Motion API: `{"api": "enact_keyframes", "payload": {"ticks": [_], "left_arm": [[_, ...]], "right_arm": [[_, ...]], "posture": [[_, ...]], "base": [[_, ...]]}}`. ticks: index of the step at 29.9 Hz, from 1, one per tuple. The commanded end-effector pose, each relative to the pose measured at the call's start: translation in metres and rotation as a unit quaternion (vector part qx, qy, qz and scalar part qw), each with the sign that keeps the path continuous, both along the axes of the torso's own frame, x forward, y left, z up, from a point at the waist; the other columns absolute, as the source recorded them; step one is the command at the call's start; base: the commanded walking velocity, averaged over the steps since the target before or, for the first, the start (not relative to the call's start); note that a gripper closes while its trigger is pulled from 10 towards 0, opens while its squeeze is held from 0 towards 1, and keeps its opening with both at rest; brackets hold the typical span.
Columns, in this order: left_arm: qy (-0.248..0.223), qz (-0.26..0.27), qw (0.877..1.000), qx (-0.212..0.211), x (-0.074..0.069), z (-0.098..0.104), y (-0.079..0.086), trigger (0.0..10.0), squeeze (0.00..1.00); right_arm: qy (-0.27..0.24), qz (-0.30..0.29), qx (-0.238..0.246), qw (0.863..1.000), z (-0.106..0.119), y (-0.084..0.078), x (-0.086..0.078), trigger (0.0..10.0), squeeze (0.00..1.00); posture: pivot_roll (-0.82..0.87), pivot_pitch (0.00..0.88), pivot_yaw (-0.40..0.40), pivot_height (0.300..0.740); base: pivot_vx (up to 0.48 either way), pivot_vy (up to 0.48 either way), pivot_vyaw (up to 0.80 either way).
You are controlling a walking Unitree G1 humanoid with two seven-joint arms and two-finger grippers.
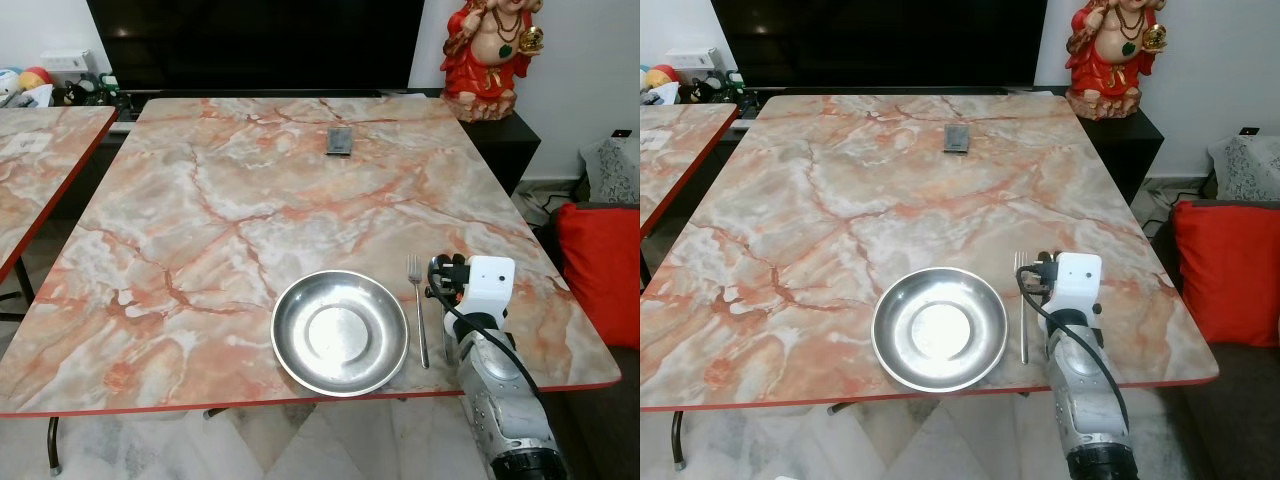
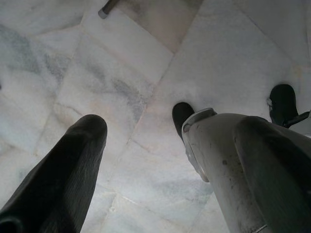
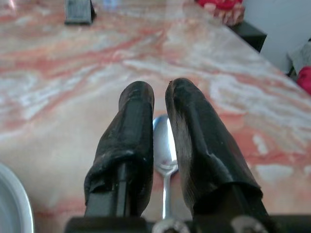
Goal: Setting the table
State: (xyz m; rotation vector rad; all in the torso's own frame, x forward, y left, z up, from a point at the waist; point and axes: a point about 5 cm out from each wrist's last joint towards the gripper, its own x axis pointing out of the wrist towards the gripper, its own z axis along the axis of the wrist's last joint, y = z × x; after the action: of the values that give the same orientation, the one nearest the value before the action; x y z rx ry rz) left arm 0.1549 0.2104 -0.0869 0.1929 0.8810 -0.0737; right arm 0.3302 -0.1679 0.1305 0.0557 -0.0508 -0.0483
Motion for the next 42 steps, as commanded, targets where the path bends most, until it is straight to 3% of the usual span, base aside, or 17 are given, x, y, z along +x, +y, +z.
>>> {"api": "enact_keyframes", "payload": {"ticks": [1, 11, 17, 23, 28, 34, 42], "left_arm": [[0.019, 0.006, 1.000, 0.002, -0.009, -0.004, 0.003, 10.0, 0.00], [0.012, 0.011, 1.000, 0.004, -0.003, 0.000, 0.009, 10.0, 0.00], [0.009, 0.010, 1.000, 0.002, -0.001, 0.000, 0.007, 10.0, 0.00], [0.012, 0.007, 1.000, 0.001, 0.001, 0.000, 0.005, 10.0, 0.00], [0.020, 0.014, 1.000, 0.001, -0.002, -0.002, 0.004, 10.0, 0.00], [0.040, 0.023, 0.999, 0.005, -0.015, -0.005, 0.013, 10.0, 0.00], [0.047, 0.027, 0.999, 0.003, -0.020, -0.008, 0.010, 10.0, 0.00]], "right_arm": [[-0.034, -0.016, 0.006, 0.999, 0.009, -0.006, -0.002, 10.0, 0.00], [-0.061, -0.010, -0.002, 0.998, 0.011, 0.004, -0.006, 10.0, 0.00], [-0.067, -0.018, 0.002, 0.998, 0.011, -0.002, -0.007, 10.0, 0.00], [-0.074, -0.026, 0.010, 0.997, 0.012, -0.005, -0.007, 10.0, 0.00], [-0.076, -0.027, 0.013, 0.997, 0.013, -0.004, -0.007, 10.0, 0.00], [-0.081, -0.026, 0.013, 0.996, 0.016, -0.004, -0.005, 10.0, 0.00], [-0.084, -0.024, 0.003, 0.996, 0.019, -0.005, -0.003, 10.0, 0.00]], "posture": [[0.01, 0.064, -0.013, 0.740], [0.01, 0.034, 0.000, 0.740], [0.01, 0.025, 0.000, 0.740], [0.01, 0.023, 0.000, 0.740], [0.01, 0.023, 0.000, 0.740], [0.01, 0.043, -0.009, 0.740], [0.02, 0.049, -0.015, 0.740]], "base": [[0.000, 0.000, 0.00], [0.000, 0.000, 0.42], [0.000, 0.000, 0.76], [0.000, 0.000, 0.00], [0.000, 0.000, 0.00], [0.000, 0.387, 0.00], [0.000, 0.406, 0.00]]}}
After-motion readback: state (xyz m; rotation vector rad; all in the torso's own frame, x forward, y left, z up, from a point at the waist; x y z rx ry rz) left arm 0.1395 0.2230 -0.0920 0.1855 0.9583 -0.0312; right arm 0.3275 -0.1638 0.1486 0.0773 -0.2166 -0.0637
